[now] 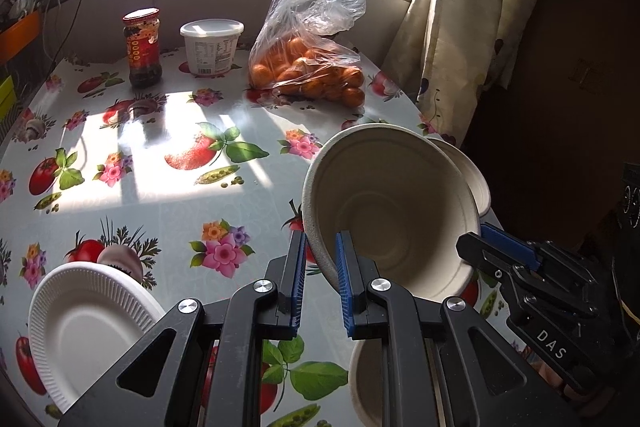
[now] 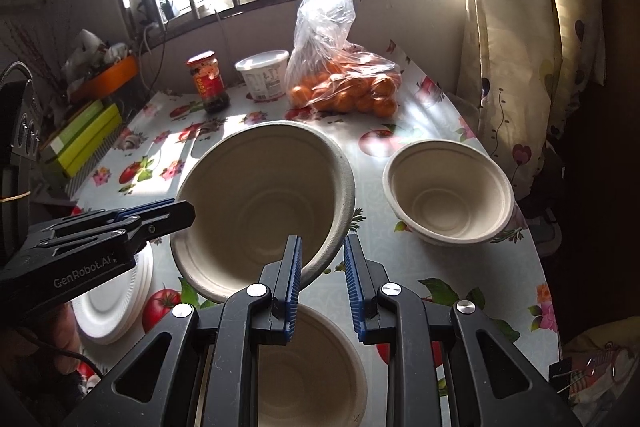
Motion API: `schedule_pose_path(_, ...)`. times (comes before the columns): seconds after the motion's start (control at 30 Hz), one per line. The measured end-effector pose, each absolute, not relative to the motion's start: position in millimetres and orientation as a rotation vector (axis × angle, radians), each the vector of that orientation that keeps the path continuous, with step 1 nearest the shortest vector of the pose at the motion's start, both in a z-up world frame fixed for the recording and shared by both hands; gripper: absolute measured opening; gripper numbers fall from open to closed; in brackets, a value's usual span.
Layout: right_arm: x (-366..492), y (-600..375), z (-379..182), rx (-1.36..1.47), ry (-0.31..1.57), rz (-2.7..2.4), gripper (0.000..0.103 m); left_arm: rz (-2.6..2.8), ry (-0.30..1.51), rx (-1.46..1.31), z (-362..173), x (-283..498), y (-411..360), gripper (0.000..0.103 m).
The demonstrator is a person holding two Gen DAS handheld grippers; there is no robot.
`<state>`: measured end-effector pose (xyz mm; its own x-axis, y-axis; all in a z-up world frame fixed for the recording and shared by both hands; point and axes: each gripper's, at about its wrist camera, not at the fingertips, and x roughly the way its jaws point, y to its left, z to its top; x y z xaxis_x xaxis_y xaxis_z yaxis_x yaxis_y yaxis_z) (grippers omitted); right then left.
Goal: Organize plates and bowls
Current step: 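Carry the held bowl onto another beige bowl and lower it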
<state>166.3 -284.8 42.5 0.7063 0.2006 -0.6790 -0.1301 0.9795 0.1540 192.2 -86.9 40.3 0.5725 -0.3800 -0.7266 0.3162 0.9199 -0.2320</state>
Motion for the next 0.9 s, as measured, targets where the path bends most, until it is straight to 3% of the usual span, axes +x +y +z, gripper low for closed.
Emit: schedule_pose_path(0.9, 82.0, -279.3, 40.9, 0.167, 0.731, 0.112, 0.021, -0.501, 0.895, -0.040, 30.6, 138.7, -85.7, 0.016)
